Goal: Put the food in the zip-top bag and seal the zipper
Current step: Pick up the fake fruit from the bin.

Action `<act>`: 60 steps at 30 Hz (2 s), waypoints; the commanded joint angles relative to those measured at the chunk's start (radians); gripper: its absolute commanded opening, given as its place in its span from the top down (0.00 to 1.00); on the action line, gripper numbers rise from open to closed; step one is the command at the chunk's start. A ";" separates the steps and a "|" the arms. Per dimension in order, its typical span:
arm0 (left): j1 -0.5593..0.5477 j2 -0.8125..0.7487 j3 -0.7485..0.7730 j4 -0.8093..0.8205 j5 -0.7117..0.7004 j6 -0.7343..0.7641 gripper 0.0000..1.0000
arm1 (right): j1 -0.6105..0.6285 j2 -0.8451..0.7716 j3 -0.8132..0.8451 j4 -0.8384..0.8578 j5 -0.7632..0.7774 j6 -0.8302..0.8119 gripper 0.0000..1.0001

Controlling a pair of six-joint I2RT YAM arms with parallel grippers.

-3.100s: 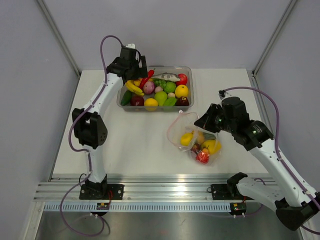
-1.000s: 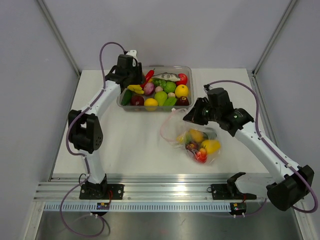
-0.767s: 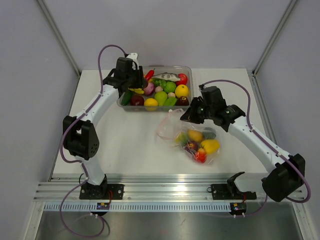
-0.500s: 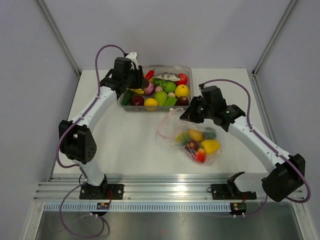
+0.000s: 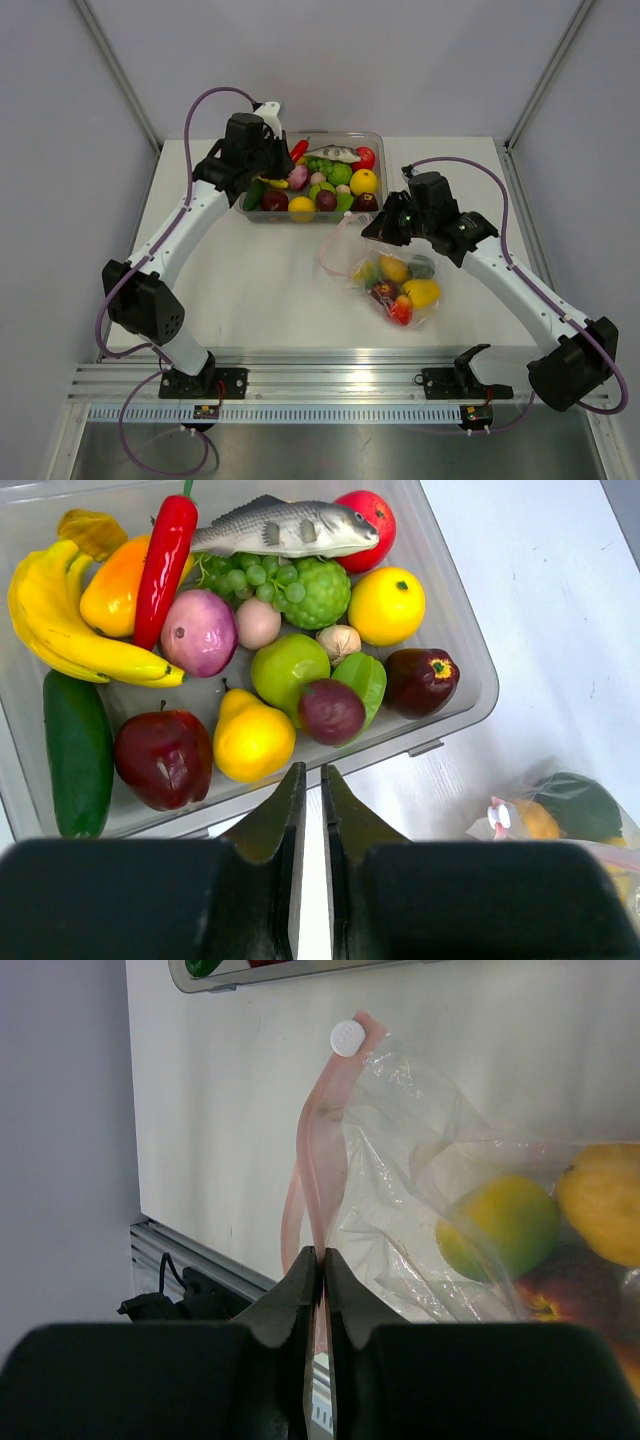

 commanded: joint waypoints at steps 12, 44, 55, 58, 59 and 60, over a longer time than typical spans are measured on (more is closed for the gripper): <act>-0.008 0.016 0.003 -0.004 0.008 0.014 0.80 | 0.001 -0.021 -0.001 0.016 0.011 -0.009 0.87; 0.101 0.421 0.424 -0.259 -0.192 -0.092 0.28 | 0.001 -0.018 0.005 0.000 0.022 -0.030 0.87; 0.158 0.676 0.645 -0.198 -0.169 -0.231 0.19 | -0.001 0.009 0.001 0.006 0.009 -0.038 0.87; 0.158 0.726 0.681 -0.193 -0.175 -0.271 0.19 | 0.001 0.017 -0.003 0.006 0.009 -0.036 0.87; 0.158 0.737 0.685 -0.205 -0.208 -0.299 0.22 | 0.002 0.020 -0.004 0.006 0.008 -0.038 0.87; 0.158 0.742 0.678 -0.205 -0.219 -0.308 0.23 | -0.001 0.023 -0.006 0.006 0.008 -0.038 0.87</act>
